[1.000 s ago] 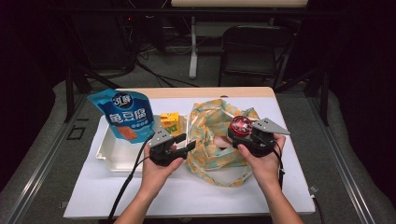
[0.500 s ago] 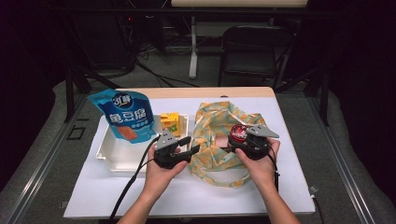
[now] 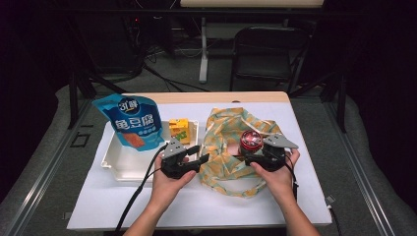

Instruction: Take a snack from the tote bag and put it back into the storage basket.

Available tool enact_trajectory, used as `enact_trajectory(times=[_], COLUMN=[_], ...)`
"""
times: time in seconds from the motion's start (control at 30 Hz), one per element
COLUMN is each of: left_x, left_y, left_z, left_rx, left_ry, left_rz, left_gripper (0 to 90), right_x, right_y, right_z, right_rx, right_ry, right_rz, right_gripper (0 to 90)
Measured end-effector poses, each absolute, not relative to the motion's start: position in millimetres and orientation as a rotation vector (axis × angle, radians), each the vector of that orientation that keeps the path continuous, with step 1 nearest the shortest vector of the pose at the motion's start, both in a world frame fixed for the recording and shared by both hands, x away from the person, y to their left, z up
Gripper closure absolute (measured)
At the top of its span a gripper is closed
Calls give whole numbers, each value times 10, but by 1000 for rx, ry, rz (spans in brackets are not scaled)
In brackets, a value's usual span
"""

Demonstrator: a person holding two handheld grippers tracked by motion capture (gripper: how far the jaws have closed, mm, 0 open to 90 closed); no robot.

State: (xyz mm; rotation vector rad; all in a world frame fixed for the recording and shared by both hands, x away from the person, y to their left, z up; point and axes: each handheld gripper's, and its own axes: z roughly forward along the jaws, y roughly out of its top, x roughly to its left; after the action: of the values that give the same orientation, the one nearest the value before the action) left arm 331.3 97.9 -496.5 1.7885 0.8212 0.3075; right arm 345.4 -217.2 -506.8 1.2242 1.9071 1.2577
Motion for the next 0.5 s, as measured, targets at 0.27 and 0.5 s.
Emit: enact_trajectory(times=[0.27,0.5], left_x=[3286,3283], left_y=[1039,1084], left_z=[-4986,-5000], left_rx=[1794,1794], left_ry=[829,838], left_rz=[296,298], left_gripper=[492,494], right_x=[3212,3237], right_y=[-2411,-2537], right_z=[-5098,-5228], right_rx=[1213,1344], right_ry=[1901,1892], right_rz=[1274,1160], right_gripper=[303,425])
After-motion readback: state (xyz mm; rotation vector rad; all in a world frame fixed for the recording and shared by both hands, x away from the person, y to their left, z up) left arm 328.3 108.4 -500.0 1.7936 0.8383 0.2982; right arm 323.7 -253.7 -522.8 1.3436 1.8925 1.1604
